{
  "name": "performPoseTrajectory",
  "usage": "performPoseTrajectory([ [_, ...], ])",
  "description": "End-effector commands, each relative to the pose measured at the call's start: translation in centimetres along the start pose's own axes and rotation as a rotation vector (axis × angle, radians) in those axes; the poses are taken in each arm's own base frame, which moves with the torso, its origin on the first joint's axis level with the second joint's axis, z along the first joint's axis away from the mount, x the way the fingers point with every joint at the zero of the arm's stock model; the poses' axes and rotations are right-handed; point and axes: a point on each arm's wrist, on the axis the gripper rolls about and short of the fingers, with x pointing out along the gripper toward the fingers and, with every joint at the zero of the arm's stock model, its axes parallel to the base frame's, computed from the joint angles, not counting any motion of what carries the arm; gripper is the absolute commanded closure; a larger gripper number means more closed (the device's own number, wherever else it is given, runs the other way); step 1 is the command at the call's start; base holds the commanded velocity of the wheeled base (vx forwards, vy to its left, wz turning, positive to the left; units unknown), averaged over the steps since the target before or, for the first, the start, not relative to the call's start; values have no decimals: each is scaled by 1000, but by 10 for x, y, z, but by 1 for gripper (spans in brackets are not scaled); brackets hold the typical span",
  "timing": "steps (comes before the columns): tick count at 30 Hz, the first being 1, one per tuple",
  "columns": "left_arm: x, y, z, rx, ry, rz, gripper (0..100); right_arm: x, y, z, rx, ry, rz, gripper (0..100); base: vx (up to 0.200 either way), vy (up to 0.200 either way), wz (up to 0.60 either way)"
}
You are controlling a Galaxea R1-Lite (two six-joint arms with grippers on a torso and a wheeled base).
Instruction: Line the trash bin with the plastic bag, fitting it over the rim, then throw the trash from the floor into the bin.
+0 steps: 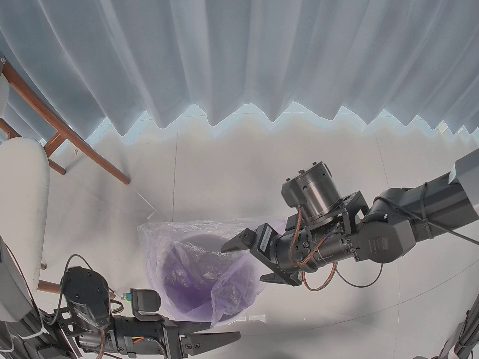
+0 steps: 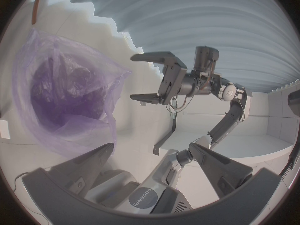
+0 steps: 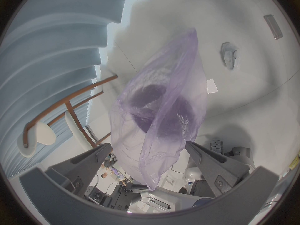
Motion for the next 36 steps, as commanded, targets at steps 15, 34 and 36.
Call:
performPoseTrajectory([
  [15, -4, -11, -8, 22, 33, -37, 0, 34, 0, -22, -36, 87, -107, 100, 0, 0, 0],
  [34, -27, 16, 45, 5, -269, 60, 0, -15, 1, -17, -35, 13, -69, 100, 0, 0, 0],
  [36, -26, 22, 53, -7, -291, 79, 0, -18, -1, -15, -33, 8, -74, 100, 0, 0, 0],
])
